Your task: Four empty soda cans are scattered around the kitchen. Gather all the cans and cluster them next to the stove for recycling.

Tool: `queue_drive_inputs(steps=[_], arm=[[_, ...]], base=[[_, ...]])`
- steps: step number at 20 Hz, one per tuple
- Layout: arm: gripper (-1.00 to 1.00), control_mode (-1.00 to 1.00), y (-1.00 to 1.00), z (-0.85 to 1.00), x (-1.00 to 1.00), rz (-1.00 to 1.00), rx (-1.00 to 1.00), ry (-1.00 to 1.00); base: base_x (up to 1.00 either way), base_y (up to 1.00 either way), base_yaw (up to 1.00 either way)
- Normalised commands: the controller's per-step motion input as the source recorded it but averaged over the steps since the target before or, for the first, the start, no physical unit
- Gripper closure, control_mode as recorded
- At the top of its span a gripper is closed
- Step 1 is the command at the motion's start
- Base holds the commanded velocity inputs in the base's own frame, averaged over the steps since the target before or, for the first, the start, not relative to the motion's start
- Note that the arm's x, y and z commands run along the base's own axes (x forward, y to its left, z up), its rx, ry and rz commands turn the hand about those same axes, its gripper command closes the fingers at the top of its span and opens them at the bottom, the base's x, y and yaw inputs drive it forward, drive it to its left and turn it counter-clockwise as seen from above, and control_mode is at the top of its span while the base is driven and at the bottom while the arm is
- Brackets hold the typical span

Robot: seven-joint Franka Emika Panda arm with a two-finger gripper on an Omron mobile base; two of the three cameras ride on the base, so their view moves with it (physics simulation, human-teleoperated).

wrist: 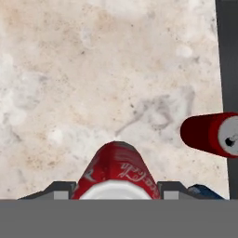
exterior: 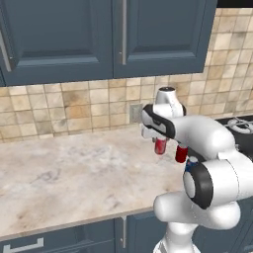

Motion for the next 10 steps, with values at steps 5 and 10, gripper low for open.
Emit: queue_drive_inputs(steps=[5,10], arm=[[1.0,-1.0,-0.07,-0.55,0.15,0.0,0.0,0.03],[1.0,-1.0,-0.27,-0.35,0.3,0.0,0.0,0.09]], base=[[0.0,0.0,0.0],[0.0,0.0,0.0]])
